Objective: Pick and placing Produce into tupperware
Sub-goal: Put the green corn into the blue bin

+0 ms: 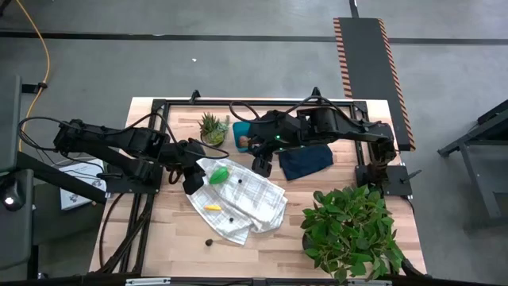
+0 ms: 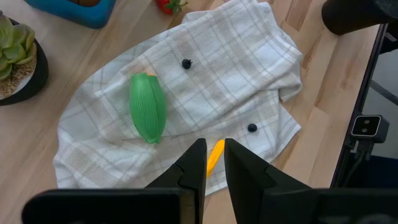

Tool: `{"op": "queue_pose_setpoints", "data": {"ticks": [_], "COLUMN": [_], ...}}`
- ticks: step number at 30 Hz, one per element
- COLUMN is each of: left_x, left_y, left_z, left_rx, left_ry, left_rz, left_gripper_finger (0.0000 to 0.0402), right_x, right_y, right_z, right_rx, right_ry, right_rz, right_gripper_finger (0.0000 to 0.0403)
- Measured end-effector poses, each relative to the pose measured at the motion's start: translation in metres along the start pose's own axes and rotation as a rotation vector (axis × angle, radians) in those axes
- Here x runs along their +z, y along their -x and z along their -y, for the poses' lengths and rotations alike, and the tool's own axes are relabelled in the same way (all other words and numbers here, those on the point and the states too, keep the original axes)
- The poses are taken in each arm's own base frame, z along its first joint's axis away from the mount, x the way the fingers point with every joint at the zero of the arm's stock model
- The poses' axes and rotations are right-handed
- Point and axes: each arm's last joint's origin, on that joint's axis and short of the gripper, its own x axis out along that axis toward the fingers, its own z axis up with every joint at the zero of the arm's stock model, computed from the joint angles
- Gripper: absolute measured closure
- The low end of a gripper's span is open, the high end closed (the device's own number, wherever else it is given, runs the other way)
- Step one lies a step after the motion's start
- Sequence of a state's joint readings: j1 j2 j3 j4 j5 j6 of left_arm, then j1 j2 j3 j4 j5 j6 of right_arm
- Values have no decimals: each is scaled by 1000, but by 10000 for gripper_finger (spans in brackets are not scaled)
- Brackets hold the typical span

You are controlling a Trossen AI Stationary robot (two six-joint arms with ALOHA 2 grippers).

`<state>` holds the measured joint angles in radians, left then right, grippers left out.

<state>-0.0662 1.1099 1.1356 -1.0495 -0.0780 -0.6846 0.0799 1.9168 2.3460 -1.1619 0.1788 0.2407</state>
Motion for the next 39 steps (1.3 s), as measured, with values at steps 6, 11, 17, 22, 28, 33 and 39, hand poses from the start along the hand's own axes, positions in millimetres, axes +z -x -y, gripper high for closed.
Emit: {"op": "queue_pose_setpoints", "data": {"ticks": [6, 11, 17, 22, 28, 33, 39], "left_x": [0, 0, 0, 0, 0, 1, 1], "left_y": [0, 0, 0, 0, 0, 0, 0], "left_z": [0, 0, 0, 0, 0, 0, 0], "left_rx": [-2, -2, -2, 0, 5, 4, 3], "left_ry": [0, 0, 1, 1, 2, 5, 32], "left_rz": [-2, -1, -1, 2, 8, 9, 10], "left_gripper_finger": [355, 355, 355, 355, 355, 355, 355], "right_x": [-19, -40, -82, -121, -139, -137, -144], "right_y": [-29, -51, -76, -98, -114, -119, -129], "right_z": [0, 2, 13, 24, 45, 61, 71], "right_rx": [39, 104, 160, 116, 36, -37, -93], "right_ry": [-12, -81, -234, -390, -555, -626, -681], "right_rz": [-69, -34, -53, -154, -191, -166, -209], "right_gripper_finger": [274, 274, 274, 274, 274, 274, 274]}}
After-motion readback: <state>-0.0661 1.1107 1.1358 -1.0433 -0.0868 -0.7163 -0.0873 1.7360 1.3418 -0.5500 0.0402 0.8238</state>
